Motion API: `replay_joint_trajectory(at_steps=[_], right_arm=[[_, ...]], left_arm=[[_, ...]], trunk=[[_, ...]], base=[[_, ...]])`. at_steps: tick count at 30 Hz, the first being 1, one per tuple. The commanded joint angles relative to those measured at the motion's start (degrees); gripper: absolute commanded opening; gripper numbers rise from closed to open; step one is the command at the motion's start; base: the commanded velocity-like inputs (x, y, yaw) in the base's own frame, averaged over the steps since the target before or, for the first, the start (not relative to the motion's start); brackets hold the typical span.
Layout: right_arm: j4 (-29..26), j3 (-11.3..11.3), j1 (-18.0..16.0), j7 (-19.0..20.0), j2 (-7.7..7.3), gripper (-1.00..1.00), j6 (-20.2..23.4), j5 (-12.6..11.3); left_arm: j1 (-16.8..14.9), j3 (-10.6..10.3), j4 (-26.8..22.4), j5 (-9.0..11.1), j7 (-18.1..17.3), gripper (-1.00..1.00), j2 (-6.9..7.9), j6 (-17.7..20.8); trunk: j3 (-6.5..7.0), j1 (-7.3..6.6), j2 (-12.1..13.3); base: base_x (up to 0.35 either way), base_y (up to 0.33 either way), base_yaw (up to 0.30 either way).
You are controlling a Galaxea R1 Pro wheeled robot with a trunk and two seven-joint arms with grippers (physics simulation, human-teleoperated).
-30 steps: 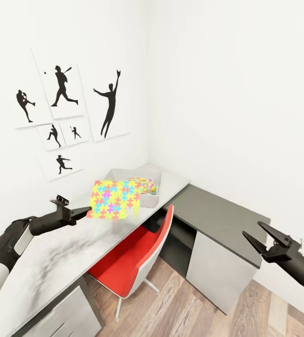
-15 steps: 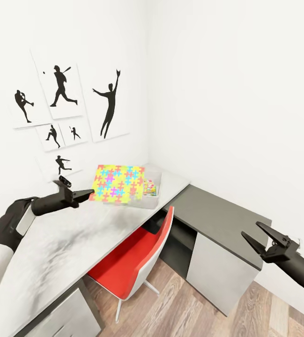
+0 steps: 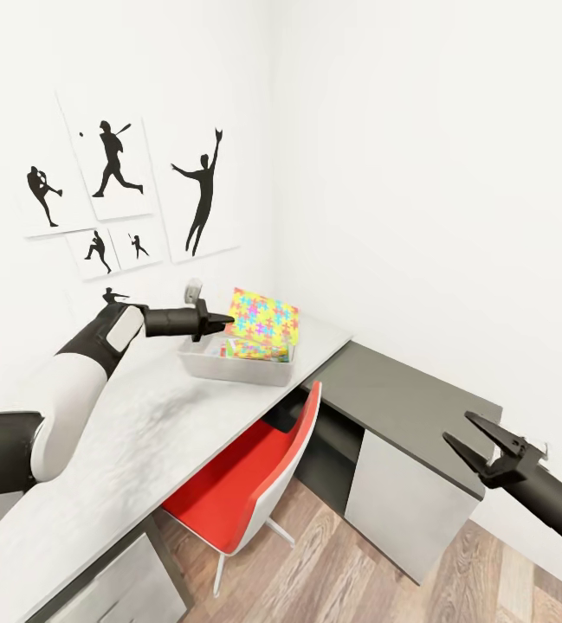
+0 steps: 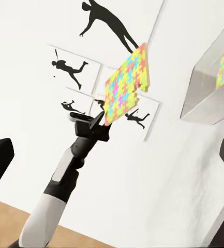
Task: Put all the toys in the child's room - the three board games (two on the bed and one on the table), the two jigsaw puzzles on the table, and the tennis ball on the table - inside the toy box on the table in the child's room.
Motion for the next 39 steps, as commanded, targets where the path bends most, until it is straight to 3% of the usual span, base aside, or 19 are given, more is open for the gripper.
replay_joint_trajectory(at_steps=[1,3,5,6,7,9,11,14,17,23,39], right_arm=[[-0.02,0.81,-0.06,-0.87,0.07,1.0,0.25,0.34],[-0.02,2.73,-0.62,-4.19,-0.31,1.0,0.02,0.33],[-0.02,5.6,-7.68,-14.39,-0.58,1.0,-0.47,-0.11],[0.03,6.38,-9.77,-16.83,-0.55,1.0,-0.49,-0.2],[0.68,9.82,-15.98,-24.28,-0.37,1.0,-0.58,-0.5],[3.45,15.13,-23.61,-32.81,0.12,1.0,-0.69,-2.04],[6.61,19.13,-30.75,-38.5,1.14,1.0,-0.74,-4.93],[10.9,21.87,-37.18,-44.44,2.9,1.0,-0.77,-7.8],[12.29,22.45,-38.86,-47.32,3.42,1.0,-0.63,-8.87],[11.16,22.55,-38.47,-47.95,3.59,1.0,-0.44,-9.14],[9.35,22.67,-38.19,-48.05,3.7,1.0,-0.6,-9.07]], left_arm=[[-0.08,-0.13,0.08,0.0,-0.08,-1.0,0.02,0.1],[-0.1,-0.11,0.14,-0.02,0.23,-1.0,0.03,0.04],[-0.11,0.25,0.28,-0.05,0.76,-1.0,0.11,-0.12],[-0.11,0.47,0.3,-0.07,0.83,-1.0,0.12,-0.16],[-0.11,1.01,0.34,-0.1,0.95,-1.0,0.17,-0.21],[-0.12,2.4,0.42,-0.16,1.07,-1.0,0.3,-0.22],[-0.12,2.96,0.41,-0.17,1.09,-1.0,0.43,-0.24],[-0.12,3.73,0.37,-0.05,0.51,-1.0,1.7,-0.42],[-0.02,4.46,0.47,-0.18,0.73,-1.0,2.55,-0.54],[0.3,4.63,0.86,-0.17,0.88,-1.0,3.7,-1.21],[1.33,4.54,0.96,-0.23,1.01,-1.0,3.64,-2.13]], trunk=[[-0.13,0.04,-0.13],[-0.13,0.04,-0.13],[-0.13,0.04,-0.13],[-0.13,0.04,-0.13],[-0.13,0.04,-0.13],[-0.13,0.04,-0.13],[-0.13,0.04,-0.13],[-0.13,0.04,-0.13],[-0.13,0.04,-0.13],[-0.13,0.04,-0.13],[-0.13,0.04,-0.13]], base=[[0.0,0.0,0.0],[0.0,0.0,0.0],[0.0,0.0,0.0],[0.0,0.0,0.0],[0.0,0.0,0.0],[0.0,0.0,0.0],[0.0,0.0,0.0],[0.0,0.0,0.0],[0.007,0.0,0.0],[0.131,0.03,0.0],[0.151,0.016,0.0]])
